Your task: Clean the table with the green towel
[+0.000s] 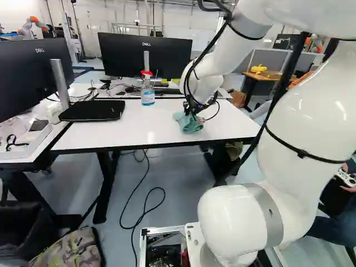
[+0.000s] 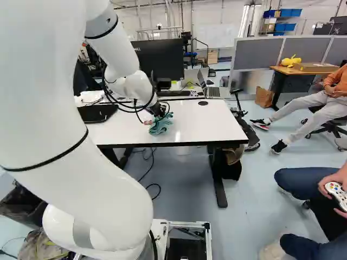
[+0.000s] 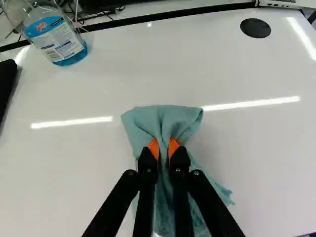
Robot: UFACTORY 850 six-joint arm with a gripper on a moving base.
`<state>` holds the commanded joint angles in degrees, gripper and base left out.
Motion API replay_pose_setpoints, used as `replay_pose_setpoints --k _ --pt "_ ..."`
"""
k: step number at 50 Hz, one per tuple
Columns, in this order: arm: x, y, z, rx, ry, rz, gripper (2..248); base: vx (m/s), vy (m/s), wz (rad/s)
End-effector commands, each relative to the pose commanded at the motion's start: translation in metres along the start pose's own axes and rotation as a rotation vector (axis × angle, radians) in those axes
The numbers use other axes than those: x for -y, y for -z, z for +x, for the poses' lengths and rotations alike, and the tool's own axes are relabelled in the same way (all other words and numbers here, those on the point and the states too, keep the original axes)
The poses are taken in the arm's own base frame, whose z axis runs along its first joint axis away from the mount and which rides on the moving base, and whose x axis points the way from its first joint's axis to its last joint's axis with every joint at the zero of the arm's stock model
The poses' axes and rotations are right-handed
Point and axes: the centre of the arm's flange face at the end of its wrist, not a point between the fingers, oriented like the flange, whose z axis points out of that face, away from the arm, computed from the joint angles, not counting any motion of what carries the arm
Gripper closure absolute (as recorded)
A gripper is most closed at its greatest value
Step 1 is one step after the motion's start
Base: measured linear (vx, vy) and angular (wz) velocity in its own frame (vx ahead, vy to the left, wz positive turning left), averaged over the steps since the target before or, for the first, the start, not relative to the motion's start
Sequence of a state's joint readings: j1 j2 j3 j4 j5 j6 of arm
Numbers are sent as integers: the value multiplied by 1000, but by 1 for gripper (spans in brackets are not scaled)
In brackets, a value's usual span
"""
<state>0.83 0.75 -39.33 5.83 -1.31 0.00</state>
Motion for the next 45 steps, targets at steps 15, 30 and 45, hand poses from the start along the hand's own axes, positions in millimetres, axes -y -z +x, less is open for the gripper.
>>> replay_pose_setpoints --k 15,30,45 --pt "-10 28 -14 26 -17 -9 209 0 0 0" --pt "-25 47 -13 40 -48 -28 209 0 0 0" --pt "-43 65 -10 42 -87 -54 209 0 0 0"
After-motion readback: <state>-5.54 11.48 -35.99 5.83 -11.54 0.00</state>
